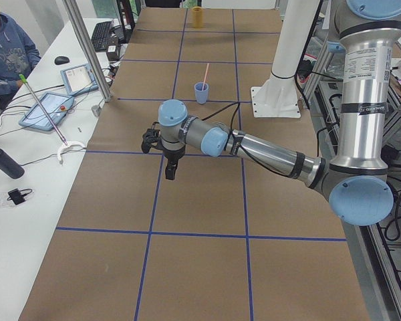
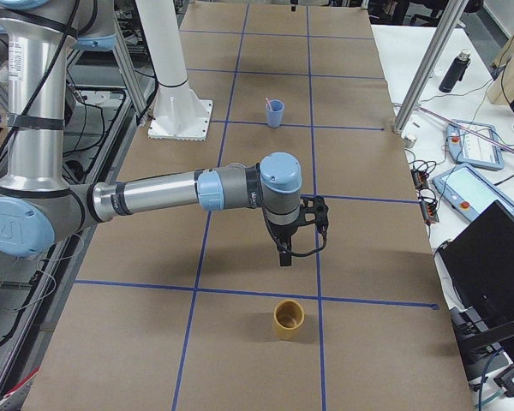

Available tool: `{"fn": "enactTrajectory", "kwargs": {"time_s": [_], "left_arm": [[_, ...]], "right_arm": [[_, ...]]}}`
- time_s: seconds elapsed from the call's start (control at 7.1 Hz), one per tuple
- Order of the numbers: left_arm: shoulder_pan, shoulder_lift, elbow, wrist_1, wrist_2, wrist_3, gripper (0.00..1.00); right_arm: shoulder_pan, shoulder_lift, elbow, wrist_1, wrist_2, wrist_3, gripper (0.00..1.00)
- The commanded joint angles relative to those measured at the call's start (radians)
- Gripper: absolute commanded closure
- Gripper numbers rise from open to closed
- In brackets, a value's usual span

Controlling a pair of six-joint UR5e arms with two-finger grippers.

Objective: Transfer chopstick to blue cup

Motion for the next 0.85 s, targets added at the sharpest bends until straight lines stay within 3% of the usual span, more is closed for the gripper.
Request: {"fn": "enactTrajectory", "kwargs": {"time_s": [0.0,0.7], "left_arm": [[-0.012,0.044,-0.014,-0.081,0.094,-0.002,0.02],[-0.031,0.134,0.052,-0.177,0.097,-0.013,0.02]], "right_arm": [[-0.001,0.003,-0.024,0.0,-0.002,-0.001,0.0],[-0.022,0.02,-0.018,0.002,0.001,-0.014,0.0]]}}
